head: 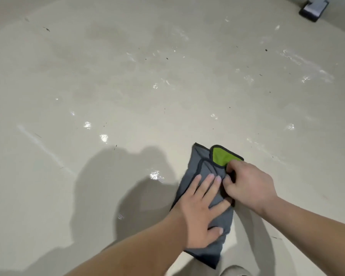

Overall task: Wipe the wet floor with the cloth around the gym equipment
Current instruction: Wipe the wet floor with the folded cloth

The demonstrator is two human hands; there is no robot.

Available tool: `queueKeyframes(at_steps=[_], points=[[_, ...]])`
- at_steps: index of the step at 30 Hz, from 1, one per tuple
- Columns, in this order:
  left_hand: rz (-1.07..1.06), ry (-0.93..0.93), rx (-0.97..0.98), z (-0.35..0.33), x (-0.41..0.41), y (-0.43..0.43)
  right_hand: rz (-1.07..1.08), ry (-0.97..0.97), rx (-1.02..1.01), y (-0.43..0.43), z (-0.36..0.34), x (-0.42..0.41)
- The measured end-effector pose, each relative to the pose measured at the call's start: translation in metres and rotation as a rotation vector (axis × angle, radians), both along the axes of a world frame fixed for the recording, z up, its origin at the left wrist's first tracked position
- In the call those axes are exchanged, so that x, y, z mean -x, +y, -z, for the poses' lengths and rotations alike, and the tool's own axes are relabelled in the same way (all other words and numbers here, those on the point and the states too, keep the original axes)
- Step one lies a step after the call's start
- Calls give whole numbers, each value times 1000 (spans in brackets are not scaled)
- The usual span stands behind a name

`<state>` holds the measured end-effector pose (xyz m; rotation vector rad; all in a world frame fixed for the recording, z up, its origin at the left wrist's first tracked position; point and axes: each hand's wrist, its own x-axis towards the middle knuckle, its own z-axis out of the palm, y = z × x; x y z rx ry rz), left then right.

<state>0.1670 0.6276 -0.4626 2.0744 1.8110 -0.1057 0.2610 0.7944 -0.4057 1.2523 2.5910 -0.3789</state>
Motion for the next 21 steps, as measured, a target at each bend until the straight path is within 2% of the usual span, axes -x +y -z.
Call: queueKeyframes(at_steps=[2,5,7,8,11,14,17,21], points=[[23,-16,-23,-2,25,5,54,-7,-16,6,-4,-5],[-166,37,-79,7,78,14,75,75,22,7,-2,-3],[-321,70,-88,2,90,22,1,199,6,3,-2,-3],[-378,60,-31,-1,87,28,-63,260,10,-3,-3,-3],[-377,-44,53,-13,80,55,-247,351,174,-23,4,7],[-280,-268,-17,-30,115,67,-334,252,319,-31,27,27],[-312,-213,-273,-31,133,57,-368,36,191,-24,39,33],[-342,-152,-254,-30,106,75,-283,-89,-19,-5,43,20]])
